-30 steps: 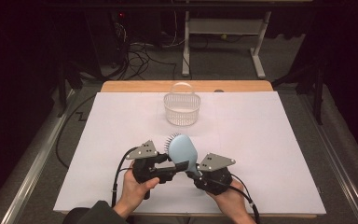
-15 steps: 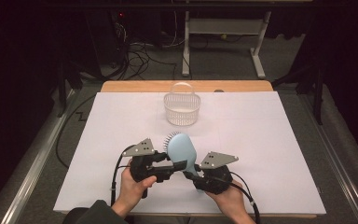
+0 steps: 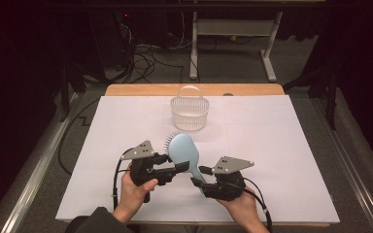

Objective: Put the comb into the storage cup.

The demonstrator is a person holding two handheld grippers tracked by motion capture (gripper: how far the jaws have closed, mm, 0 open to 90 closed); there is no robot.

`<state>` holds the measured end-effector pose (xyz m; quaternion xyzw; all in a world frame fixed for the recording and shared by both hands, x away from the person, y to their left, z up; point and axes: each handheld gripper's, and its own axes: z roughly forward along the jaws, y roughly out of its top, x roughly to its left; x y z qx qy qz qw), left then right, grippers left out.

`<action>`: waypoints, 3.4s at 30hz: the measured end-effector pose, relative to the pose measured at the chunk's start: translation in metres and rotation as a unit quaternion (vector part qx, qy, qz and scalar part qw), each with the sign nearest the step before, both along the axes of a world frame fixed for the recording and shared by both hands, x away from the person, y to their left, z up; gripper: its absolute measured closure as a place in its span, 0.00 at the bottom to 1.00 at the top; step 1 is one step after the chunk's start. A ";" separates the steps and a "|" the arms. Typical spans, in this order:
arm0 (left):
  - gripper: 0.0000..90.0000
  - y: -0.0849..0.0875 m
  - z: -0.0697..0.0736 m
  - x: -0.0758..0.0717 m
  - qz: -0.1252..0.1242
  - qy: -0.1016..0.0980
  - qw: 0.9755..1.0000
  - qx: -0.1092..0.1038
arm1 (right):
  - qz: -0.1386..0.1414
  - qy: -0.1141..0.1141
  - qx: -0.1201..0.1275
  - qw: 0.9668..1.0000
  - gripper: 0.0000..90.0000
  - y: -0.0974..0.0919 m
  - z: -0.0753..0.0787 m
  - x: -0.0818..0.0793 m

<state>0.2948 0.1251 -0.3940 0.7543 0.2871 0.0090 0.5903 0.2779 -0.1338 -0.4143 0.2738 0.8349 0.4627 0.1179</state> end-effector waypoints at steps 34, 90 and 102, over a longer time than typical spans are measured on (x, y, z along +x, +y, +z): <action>0.61 0.022 0.002 0.008 0.046 -0.004 0.999 -0.002 | -0.070 -0.042 0.041 0.996 0.38 -0.069 0.008 0.004; 0.60 0.055 0.033 0.041 0.125 -0.014 0.992 0.013 | -0.197 -0.061 0.105 0.973 0.32 -0.199 -0.042 -0.032; 0.60 0.047 0.044 0.054 0.129 -0.017 0.991 0.036 | -0.191 -0.057 0.109 0.974 0.32 -0.197 -0.042 -0.029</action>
